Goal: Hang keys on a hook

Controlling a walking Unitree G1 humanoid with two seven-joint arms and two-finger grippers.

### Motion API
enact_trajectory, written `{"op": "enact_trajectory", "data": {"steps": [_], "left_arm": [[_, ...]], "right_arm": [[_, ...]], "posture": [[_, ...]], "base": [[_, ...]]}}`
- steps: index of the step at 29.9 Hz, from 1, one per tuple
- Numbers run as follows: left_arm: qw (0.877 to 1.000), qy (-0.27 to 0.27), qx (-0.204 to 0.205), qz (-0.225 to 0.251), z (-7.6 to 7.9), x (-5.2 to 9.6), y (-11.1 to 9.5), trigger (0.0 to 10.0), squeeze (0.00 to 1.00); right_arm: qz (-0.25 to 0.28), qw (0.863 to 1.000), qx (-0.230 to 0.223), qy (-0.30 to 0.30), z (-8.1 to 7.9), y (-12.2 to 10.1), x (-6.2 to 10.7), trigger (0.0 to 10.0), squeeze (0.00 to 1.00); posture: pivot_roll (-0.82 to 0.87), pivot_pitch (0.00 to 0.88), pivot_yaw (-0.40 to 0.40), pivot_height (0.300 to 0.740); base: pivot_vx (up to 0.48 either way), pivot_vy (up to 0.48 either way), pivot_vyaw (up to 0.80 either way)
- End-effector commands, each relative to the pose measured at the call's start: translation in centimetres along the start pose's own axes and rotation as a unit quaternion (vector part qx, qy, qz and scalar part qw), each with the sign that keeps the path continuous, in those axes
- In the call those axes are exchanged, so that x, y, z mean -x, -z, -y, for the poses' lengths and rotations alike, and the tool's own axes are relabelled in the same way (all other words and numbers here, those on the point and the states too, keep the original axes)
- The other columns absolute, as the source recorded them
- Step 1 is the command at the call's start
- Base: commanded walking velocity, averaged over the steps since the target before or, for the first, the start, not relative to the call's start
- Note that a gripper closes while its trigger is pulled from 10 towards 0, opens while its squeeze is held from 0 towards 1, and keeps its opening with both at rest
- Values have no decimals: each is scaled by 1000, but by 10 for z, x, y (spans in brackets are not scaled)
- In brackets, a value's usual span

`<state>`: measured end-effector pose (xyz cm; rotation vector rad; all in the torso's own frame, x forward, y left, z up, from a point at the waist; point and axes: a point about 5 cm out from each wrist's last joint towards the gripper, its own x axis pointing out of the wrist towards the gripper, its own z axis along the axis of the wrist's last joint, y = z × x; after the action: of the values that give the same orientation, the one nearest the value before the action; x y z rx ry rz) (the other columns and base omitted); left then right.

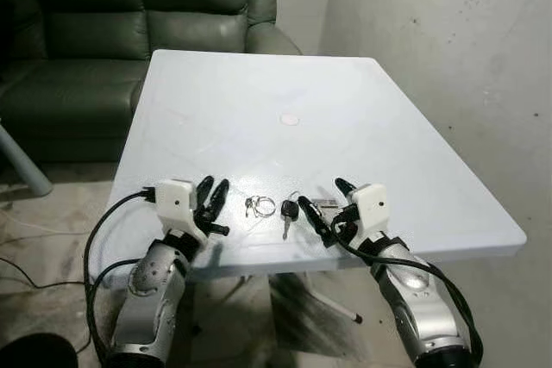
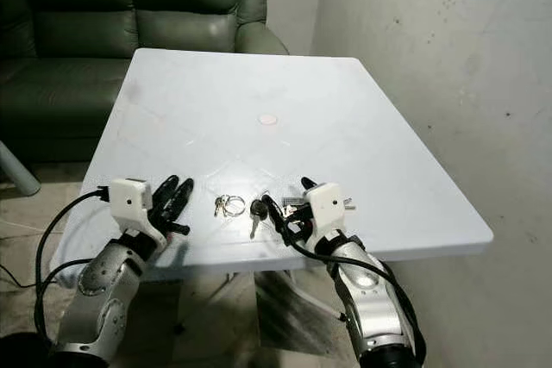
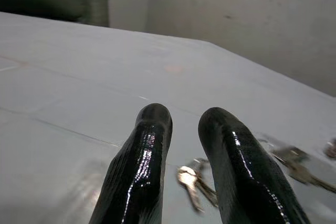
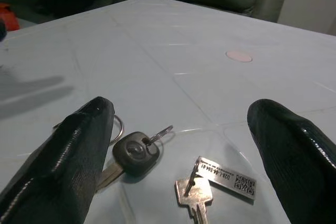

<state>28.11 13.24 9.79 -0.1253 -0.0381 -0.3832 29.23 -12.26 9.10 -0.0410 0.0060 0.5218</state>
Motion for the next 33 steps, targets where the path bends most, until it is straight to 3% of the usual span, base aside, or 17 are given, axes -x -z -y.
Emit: {"op": "enact_trajectory", "data": {"steps": [1, 5, 11, 16, 18, 19, 20, 21, 33], "left_arm": [[1000, 23, -15, 7, 9, 4, -3, 10000, 0], [999, 39, -35, 4, 17, 11, -1, 10000, 0], [998, 54, -30, -5, 31, 24, 2, 10000, 0], [998, 59, -31, -11, 35, 29, 3, 10000, 0], [998, 57, -31, -11, 35, 29, 2, 10000, 0], [998, 57, -31, -11, 35, 29, 2, 10000, 0], [998, 57, -32, -10, 34, 28, 1, 10000, 0], [998, 56, -32, -10, 34, 28, 0, 10000, 0], [998, 55, -38, -11, 33, 24, -2, 10000, 0]], "right_arm": [[-6, 1000, 15, 2, -1, -5, -2, 10000, 0], [-23, 999, 11, 20, -1, -3, -5, 10000, 0], [-65, 995, -10, 71, -6, 3, -13, 10000, 0], [-68, 992, -25, 99, -10, 1, -20, 10000, 0], [-65, 989, -40, 128, -8, -2, -25, 4863, 0], [-64, 988, -42, 131, -8, -2, -25, 4863, 0], [-63, 988, -41, 134, -8, -3, -25, 1216, 0], [-62, 988, -40, 137, -7, -4, -25, 0, 0], [-66, 986, -35, 147, -3, -5, -23, 0, 0]], "posture": [[17, 34, -102, 740], [26, 53, -111, 740], [48, 105, -126, 740], [51, 119, -126, 740], [53, 123, -125, 740], [53, 123, -125, 740], [54, 124, -123, 740], [53, 124, -121, 740], [43, 113, -114, 740]], "base": [[0, 0, 0], [0, 0, 0], [0, 0, 0], [0, 0, 0], [0, 0, 0], [0, 0, 0], [0, 0, 0], [0, 0, 0], [0, 0, 0]]}}
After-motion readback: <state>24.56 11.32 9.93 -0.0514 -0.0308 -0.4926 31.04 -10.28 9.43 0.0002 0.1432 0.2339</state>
